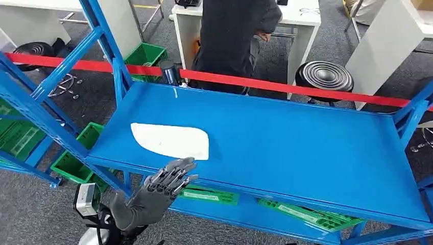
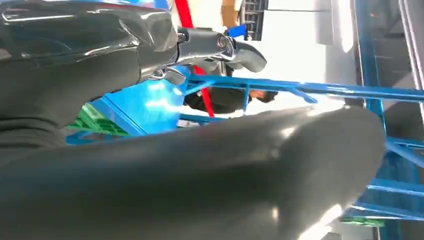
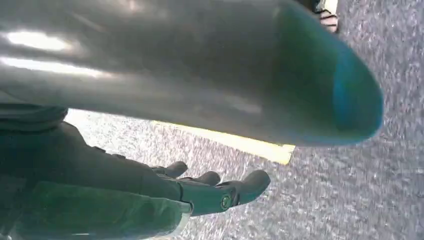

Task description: Take the parts from the cabinet and place them on the table.

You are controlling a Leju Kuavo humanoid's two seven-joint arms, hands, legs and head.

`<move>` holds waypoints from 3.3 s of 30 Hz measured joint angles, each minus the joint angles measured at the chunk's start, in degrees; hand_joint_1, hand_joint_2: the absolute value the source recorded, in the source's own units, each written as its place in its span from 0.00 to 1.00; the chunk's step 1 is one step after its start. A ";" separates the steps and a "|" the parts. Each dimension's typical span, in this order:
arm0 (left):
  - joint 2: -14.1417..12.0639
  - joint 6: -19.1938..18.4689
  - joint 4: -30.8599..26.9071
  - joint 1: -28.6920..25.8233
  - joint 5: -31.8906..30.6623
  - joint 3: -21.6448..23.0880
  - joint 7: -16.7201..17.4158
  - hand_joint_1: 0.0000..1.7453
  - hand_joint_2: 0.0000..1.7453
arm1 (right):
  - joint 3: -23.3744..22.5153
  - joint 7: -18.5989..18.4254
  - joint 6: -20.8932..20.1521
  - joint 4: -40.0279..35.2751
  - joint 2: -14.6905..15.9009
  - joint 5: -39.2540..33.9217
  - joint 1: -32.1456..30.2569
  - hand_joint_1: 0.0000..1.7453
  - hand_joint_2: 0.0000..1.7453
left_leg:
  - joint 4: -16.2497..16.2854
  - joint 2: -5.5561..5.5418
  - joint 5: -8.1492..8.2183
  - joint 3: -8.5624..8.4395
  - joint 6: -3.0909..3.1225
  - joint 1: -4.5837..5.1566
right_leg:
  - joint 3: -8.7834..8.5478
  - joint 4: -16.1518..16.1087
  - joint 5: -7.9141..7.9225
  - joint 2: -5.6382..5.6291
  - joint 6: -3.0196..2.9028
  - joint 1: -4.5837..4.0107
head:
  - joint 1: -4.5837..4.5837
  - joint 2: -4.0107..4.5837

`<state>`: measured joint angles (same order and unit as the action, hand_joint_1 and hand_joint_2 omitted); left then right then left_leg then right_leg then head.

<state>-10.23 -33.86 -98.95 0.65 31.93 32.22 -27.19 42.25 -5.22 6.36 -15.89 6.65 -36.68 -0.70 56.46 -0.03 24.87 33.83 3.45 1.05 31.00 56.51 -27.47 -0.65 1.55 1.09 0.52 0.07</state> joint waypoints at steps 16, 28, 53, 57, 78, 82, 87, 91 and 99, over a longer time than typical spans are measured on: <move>0.24 25.15 0.48 0.23 -35.93 0.57 -0.92 0.00 1.00 | 0.15 0.92 1.01 -0.09 0.46 -3.59 -1.12 0.00 0.00 | 0.89 -0.27 1.75 -1.67 -2.25 -0.57 | 1.99 0.90 1.50 0.59 -0.95 0.71 | -0.15 0.00; -0.57 50.33 3.21 2.10 -73.17 3.39 12.04 0.00 1.00 | 1.05 0.88 3.34 -2.05 0.46 -5.73 -2.18 0.00 0.00 | 0.98 0.53 1.30 -1.04 -0.55 -0.03 | 1.69 0.85 1.10 0.23 -1.25 -0.25 | 0.07 0.00; -1.84 52.22 13.44 4.36 -85.11 3.04 17.81 0.00 1.00 | 5.36 0.22 3.28 -2.82 1.46 -6.10 -1.08 0.00 0.00 | 18.36 0.19 8.17 7.36 -3.65 -1.44 | 1.33 1.33 0.53 0.36 -1.22 0.52 | 0.07 0.00; -1.95 52.24 15.72 5.55 -87.85 1.81 18.58 0.00 1.00 | 6.25 0.15 3.32 -2.84 1.05 -6.14 -0.38 0.00 0.00 | 1.27 0.00 1.01 -0.72 -1.41 -0.87 | 0.93 1.14 0.46 -0.02 -1.24 0.25 | -0.13 0.00; -2.03 55.52 27.56 10.18 -91.43 0.00 17.86 0.00 1.00 | 8.55 -0.31 3.19 -2.82 2.14 -7.04 1.17 0.00 0.00 | 2.18 -0.03 1.78 -0.26 -2.74 -0.68 | 1.77 1.03 1.42 0.42 -1.18 0.81 | 0.07 0.00; -2.14 56.76 30.95 11.72 -91.32 0.09 16.59 0.00 1.00 | 8.74 -0.63 3.10 -2.82 2.27 -7.28 1.22 0.00 0.00 | 18.61 0.00 9.21 7.59 -3.93 -1.48 | 1.96 1.07 1.40 0.43 -1.52 0.56 | 0.20 0.00; -2.03 58.53 35.78 14.71 -90.79 0.35 15.01 0.00 1.00 | 9.33 -0.70 3.19 -2.82 2.23 -7.50 1.57 0.00 0.00 | 1.79 -0.14 0.06 -0.57 -1.70 -1.11 | 1.60 0.96 1.39 0.15 -1.50 0.34 | 0.20 0.00; -1.71 60.66 39.70 17.09 -89.72 0.48 13.05 0.00 1.00 | 9.97 -0.87 3.23 -2.82 2.01 -7.52 1.93 0.00 0.00 | 0.59 0.22 0.54 -0.76 -0.86 -0.22 | 1.83 0.52 1.77 0.27 -0.49 0.27 | 0.15 0.00; 0.66 65.62 50.43 22.59 -87.71 0.98 9.66 0.00 1.00 | 11.15 -1.25 3.41 -2.82 2.69 -7.45 2.56 0.00 0.00 | -1.83 0.25 -1.03 -1.65 -0.19 -0.55 | 10.32 17.24 -4.27 0.46 -0.16 0.00 | -0.11 0.00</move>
<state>-9.57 31.76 -48.52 23.25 -55.78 33.20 -17.53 53.40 -6.47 9.77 -18.71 9.33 -44.13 1.86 54.63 0.22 23.84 32.18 3.26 0.50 41.32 73.75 -31.74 -0.19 1.39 1.09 0.42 0.07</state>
